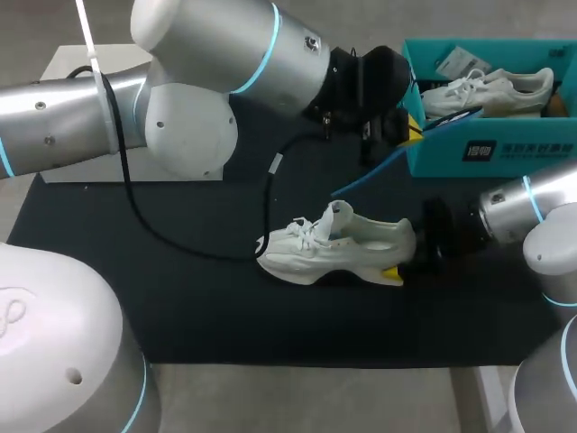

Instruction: Take the shoe out of the shoebox, open the shoe tongue, remove and reinsert the insole, then place the shoe into the shoebox

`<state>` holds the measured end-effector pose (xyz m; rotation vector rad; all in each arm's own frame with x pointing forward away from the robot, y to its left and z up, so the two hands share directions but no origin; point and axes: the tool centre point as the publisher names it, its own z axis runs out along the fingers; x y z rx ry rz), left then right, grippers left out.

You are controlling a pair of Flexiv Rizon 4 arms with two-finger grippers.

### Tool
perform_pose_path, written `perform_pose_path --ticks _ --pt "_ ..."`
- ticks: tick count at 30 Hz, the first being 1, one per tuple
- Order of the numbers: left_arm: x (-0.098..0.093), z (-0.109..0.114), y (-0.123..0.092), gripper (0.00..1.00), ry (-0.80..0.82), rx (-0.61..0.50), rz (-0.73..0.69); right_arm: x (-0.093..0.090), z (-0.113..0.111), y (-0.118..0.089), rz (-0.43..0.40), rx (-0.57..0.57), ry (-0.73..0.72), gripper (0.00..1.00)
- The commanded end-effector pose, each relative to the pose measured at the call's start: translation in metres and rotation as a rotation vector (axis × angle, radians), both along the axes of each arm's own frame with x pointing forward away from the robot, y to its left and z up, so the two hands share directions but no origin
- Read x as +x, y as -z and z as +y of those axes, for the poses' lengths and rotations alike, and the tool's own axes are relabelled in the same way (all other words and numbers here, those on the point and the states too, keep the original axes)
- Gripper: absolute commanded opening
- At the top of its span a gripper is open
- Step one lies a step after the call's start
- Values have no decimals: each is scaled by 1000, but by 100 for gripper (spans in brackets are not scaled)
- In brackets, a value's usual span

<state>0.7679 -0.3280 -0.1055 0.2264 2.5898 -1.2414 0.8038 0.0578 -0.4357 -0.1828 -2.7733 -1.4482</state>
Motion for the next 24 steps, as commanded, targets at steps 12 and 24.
perform_pose_path --ticks 12,24 --pt "-32 21 -36 0 151 -242 513 0 2 4 0 -3 2 0" --pt "-104 80 -127 0 357 -542 787 0 2 4 0 -3 2 0"
